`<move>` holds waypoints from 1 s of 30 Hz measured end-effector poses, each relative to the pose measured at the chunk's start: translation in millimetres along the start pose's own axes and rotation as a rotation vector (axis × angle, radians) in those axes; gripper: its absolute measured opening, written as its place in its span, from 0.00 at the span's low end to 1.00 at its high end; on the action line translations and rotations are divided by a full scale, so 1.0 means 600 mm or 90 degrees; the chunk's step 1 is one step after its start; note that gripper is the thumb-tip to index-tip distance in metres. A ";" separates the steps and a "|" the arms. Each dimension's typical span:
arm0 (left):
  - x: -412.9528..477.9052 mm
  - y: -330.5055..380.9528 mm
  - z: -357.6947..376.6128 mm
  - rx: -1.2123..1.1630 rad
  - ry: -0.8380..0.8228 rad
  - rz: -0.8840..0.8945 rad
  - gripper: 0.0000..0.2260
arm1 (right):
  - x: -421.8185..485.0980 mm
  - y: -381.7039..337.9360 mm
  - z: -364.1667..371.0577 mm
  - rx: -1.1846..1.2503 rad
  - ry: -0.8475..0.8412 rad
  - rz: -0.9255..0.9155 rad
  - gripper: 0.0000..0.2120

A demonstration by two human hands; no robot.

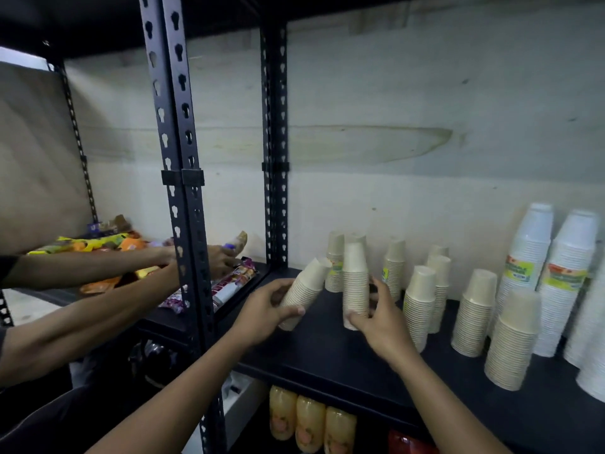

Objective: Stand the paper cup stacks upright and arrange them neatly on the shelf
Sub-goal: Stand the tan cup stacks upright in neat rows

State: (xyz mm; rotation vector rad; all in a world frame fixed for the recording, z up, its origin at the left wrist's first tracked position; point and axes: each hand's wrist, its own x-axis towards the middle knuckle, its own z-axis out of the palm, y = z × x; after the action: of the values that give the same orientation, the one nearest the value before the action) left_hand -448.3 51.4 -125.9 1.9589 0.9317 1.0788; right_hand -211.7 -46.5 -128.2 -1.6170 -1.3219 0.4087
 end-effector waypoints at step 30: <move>0.060 -0.045 0.079 -0.152 -0.157 -0.111 0.26 | 0.055 0.057 0.028 0.071 -0.055 0.064 0.42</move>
State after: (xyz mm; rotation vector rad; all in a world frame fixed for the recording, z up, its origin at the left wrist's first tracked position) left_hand -398.7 83.9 -153.7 1.7330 0.7838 0.7890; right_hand -193.5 -7.1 -154.5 -1.5921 -1.2623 0.6086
